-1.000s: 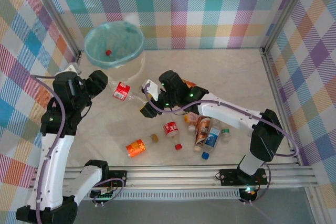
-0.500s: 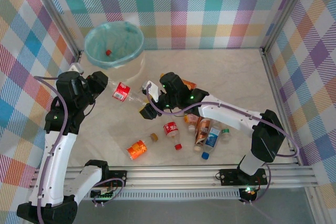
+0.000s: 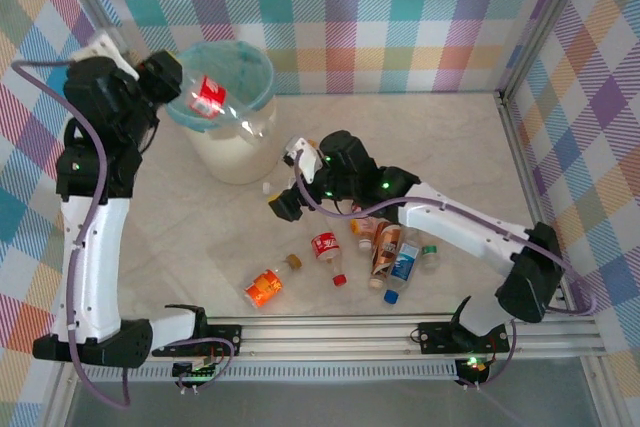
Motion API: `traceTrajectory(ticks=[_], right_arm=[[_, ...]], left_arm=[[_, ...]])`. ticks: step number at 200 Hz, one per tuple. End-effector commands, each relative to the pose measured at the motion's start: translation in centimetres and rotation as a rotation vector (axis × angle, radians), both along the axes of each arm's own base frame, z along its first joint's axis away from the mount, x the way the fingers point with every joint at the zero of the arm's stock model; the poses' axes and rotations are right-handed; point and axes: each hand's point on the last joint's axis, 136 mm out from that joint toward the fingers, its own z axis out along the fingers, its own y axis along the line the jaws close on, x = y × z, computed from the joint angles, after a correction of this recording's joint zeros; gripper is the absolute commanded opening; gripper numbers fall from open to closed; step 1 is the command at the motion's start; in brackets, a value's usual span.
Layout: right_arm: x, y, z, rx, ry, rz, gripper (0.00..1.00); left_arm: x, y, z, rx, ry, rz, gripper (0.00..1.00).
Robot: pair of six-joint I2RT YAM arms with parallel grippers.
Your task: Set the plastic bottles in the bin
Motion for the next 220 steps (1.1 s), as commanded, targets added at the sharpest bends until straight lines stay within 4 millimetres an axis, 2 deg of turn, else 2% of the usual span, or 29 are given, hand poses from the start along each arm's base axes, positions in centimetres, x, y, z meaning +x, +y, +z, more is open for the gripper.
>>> traceTrajectory(ticks=[1, 12, 29, 47, 60, 70, 91, 129, 137, 149, 156, 162, 182, 193, 220], right_arm=[[0.3, -1.4, -0.2, -0.023, -0.018, -0.059, 1.00], [0.1, -1.7, -0.3, -0.037, -0.018, -0.058, 1.00], [0.0, -2.2, -0.7, -0.055, -0.021, -0.062, 1.00], [-0.1, -2.7, -0.9, -0.071, -0.025, -0.075, 1.00], [-0.1, -3.1, -0.9, -0.078, -0.031, -0.080, 0.99], [-0.1, -3.3, -1.2, -0.084, -0.035, -0.085, 1.00], [0.0, -3.3, -2.4, -0.104, -0.038, -0.082, 1.00], [0.0, -2.9, -4.7, -0.153, 0.018, -0.074, 1.00], [-0.1, -2.7, -5.0, -0.157, 0.027, -0.066, 1.00], [-0.1, -2.7, -5.5, -0.165, 0.038, -0.066, 1.00], [-0.2, -2.8, -5.7, -0.172, 0.045, -0.066, 1.00], [-0.2, -2.8, -5.9, -0.176, 0.050, -0.067, 1.00], [-0.3, -2.8, -6.4, -0.190, 0.063, -0.064, 1.00], [-0.4, -2.9, -6.4, -0.194, 0.066, -0.062, 1.00], [-0.6, -2.9, -6.1, -0.197, 0.069, -0.052, 1.00]], left_arm=[[2.2, 2.2, 2.5, 0.165, -0.040, 0.126, 0.00], [4.5, 2.9, 2.0, 0.225, -0.015, 0.172, 0.00], [8.4, 3.3, 0.3, 0.295, 0.024, 0.207, 0.00], [11.9, 2.7, -2.0, 0.323, 0.071, 0.175, 0.00], [14.0, 1.5, -3.6, 0.338, 0.099, 0.106, 0.00], [15.5, 0.9, -5.5, 0.336, 0.135, 0.078, 0.00], [17.6, 0.3, -9.4, 0.329, 0.202, 0.037, 0.00], [19.9, -0.6, -15.7, 0.347, 0.311, -0.022, 0.00], [20.2, -0.7, -16.8, 0.356, 0.338, -0.032, 0.06], [20.5, -0.8, -18.2, 0.373, 0.370, -0.044, 0.26], [20.6, -0.8, -18.6, 0.378, 0.383, -0.046, 0.41], [20.6, -0.8, -18.7, 0.378, 0.388, -0.045, 0.49], [20.5, -0.8, -18.0, 0.361, 0.373, -0.043, 0.67], [20.4, -0.9, -17.0, 0.349, 0.353, -0.043, 0.71], [19.5, -1.1, -14.0, 0.327, 0.319, -0.051, 0.73]])
